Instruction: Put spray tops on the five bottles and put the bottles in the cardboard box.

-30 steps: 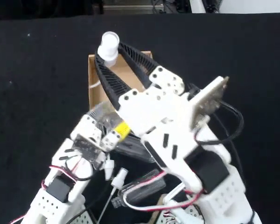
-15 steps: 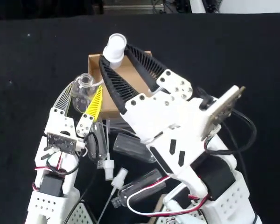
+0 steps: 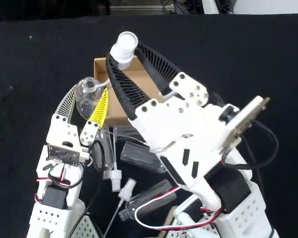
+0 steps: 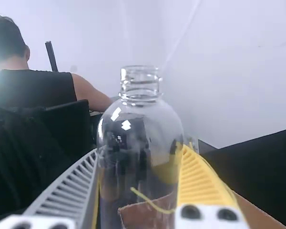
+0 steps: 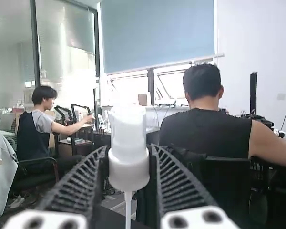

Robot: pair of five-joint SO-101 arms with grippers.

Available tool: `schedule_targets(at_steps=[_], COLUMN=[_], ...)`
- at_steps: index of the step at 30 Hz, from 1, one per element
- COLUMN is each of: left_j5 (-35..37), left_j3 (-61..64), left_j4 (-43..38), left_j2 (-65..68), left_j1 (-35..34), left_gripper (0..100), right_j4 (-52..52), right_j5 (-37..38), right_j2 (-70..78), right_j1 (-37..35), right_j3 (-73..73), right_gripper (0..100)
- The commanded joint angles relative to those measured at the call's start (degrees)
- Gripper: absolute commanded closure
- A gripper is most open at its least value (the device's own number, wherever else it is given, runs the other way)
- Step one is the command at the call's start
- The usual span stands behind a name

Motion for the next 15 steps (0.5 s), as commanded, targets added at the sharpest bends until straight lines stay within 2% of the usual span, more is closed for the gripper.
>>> schedule_targets(at_steps=[1, 15], left_j5=[0.7, 0.7], left_j3=[1.27, 1.27], left_j4=[-1.49, -1.49], left_j2=[-1.32, -1.32], left_j1=[-0.66, -0.66], left_gripper=[97, 97], right_j4=[-4.4, -7.3], right_j5=[-0.26, 0.18], right_j2=[1.54, 2.07], right_j1=[-0.35, -0.62], right_j3=[-1.71, 5.49], right_gripper=[98.7, 98.7])
